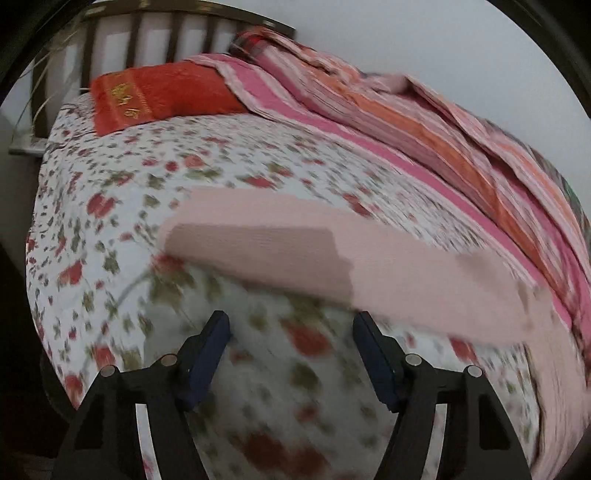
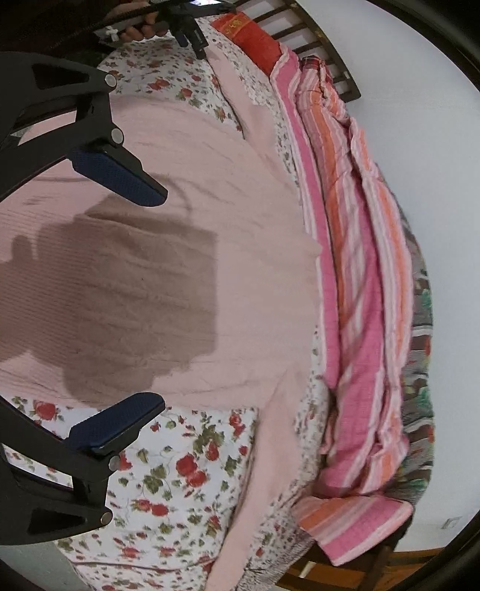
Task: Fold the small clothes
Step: 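Grasp the sleeve cuff with the left tool and lift it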
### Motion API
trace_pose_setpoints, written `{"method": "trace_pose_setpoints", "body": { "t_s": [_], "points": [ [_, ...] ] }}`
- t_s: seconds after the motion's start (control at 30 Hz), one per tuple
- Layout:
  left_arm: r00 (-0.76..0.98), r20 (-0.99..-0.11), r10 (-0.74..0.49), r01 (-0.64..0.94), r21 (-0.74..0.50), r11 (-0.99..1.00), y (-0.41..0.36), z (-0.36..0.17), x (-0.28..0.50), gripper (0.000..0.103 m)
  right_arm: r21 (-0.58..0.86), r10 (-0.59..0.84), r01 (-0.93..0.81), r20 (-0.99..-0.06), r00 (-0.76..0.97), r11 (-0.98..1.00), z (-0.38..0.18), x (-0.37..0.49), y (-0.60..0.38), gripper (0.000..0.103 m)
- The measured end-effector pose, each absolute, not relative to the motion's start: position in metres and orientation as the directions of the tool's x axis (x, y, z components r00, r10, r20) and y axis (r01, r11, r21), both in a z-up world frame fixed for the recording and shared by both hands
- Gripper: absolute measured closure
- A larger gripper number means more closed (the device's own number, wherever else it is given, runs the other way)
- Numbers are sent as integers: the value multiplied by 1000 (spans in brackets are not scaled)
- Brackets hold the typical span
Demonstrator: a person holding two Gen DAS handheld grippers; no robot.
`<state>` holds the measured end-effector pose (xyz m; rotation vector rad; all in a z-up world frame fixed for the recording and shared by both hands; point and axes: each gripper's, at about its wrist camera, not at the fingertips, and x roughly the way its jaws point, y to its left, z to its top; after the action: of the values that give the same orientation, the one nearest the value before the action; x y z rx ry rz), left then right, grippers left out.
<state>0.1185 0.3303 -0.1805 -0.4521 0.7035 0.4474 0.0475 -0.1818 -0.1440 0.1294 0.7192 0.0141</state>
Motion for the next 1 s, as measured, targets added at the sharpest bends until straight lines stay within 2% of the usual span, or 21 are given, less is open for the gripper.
{"method": "trace_pose_setpoints", "body": {
  "t_s": [0.2,0.23,0.3,0.37,0.6,0.73,0.87,0.93,1.0],
  "points": [
    [682,-682,263,-591,-303,748,363,-181,136,36,141,63,43,-671,739,989,-149,66,-196,4],
    [673,-685,279,-603,-289,743,364,-179,138,41,146,66,45,-671,738,988,-148,69,-199,4],
    [651,-683,331,-632,-246,735,363,-175,144,55,156,68,51,-673,736,986,-148,77,-208,4],
    [636,-681,364,-649,-218,729,361,-170,151,94,169,78,52,-677,732,984,-146,84,-216,4],
    [666,-635,392,-557,-73,827,320,-119,181,96,160,56,68,-664,745,985,-135,104,-245,4],
    [722,-593,358,-477,-52,877,291,-70,191,96,113,-2,94,-628,778,989,-118,104,-260,4],
    [737,-604,302,-387,-11,922,248,-32,205,96,81,-31,103,-618,786,991,-101,104,-272,4],
    [770,-569,290,-327,38,944,217,-13,211,96,67,-29,89,-609,792,994,-91,102,-277,4],
    [823,-517,236,-258,30,966,186,3,215,96,49,-38,83,-591,806,995,-83,101,-282,4]
  ]
}}
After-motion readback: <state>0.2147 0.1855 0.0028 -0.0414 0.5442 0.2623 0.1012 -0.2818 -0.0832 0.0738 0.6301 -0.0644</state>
